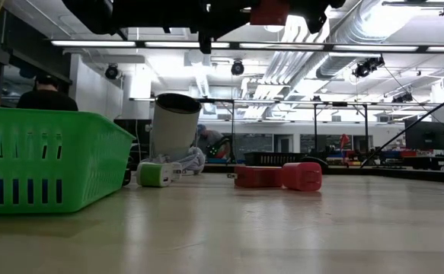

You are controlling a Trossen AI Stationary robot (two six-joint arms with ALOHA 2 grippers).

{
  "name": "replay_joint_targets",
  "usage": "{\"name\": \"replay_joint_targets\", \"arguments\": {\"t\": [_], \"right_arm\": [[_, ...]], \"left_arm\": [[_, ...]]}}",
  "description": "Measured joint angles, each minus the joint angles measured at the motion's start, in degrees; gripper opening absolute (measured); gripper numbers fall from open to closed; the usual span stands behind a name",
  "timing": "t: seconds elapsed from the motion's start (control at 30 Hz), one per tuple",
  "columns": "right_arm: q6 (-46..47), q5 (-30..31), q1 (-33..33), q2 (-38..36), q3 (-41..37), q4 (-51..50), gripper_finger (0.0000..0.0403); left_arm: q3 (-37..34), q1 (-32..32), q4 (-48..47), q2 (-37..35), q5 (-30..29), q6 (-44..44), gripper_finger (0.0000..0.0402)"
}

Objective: Pick & Place Office items
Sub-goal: Put the left red charger adapter into the black bin

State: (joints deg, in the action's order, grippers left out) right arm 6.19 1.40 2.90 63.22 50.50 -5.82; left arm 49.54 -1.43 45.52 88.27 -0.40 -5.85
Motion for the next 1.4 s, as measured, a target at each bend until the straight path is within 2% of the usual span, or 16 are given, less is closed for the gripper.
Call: {"name": "replay_joint_targets", "arguments": {"t": [0.13,0.23,0.6,0.97,1.13,1.4], "right_arm": [[0.0,0.1,0.0,0.0,0.0,-0.1,0.011],[0.0,0.0,0.0,0.0,0.0,-0.4,0.011],[0.2,-0.1,0.0,0.0,0.0,-0.6,0.0111],[2.8,0.3,1.2,0.0,0.0,-5.6,0.0111],[4.1,3.4,1.6,0.0,0.0,-8.7,0.0111],[4.3,4.9,1.6,0.0,0.0,-10.8,0.0111]], "left_arm": [[0.0,0.0,0.0,0.0,0.0,-0.1,0.0175],[0.0,0.0,0.2,0.0,-0.1,-0.2,0.0185],[0.0,0.0,0.0,0.0,-0.1,0.5,0.0189],[0.0,0.0,0.0,0.0,-0.1,0.5,0.0189],[0.0,0.0,0.0,0.0,0.9,0.5,0.0189],[0.0,0.0,-0.6,-0.3,1.1,0.5,0.0189]]}}
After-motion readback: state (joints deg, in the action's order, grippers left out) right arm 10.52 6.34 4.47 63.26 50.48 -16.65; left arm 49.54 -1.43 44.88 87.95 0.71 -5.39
